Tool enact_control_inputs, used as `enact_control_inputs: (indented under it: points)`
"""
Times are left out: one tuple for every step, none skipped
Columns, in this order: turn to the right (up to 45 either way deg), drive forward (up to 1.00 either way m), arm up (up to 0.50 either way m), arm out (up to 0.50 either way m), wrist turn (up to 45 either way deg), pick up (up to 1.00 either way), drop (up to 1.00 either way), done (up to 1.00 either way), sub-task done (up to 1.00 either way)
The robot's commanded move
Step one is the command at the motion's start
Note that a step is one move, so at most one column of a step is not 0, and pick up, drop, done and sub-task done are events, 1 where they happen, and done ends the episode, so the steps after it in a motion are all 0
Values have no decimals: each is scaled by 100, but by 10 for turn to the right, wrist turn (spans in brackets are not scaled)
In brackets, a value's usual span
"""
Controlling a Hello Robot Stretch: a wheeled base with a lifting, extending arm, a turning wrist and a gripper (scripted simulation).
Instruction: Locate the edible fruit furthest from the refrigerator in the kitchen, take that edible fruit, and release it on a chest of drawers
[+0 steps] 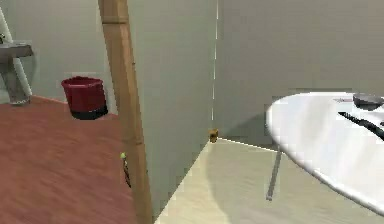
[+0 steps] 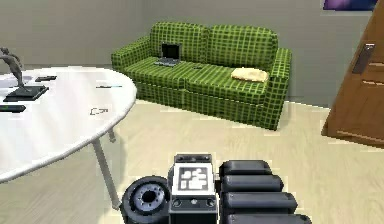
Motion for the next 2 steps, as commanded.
enact_control_inputs:
  points:
    - [-240, 0, 0, 0, 0, 0, 0, 0, 0]
    - [0, 75, 0, 0, 0, 0, 0, 0, 0]
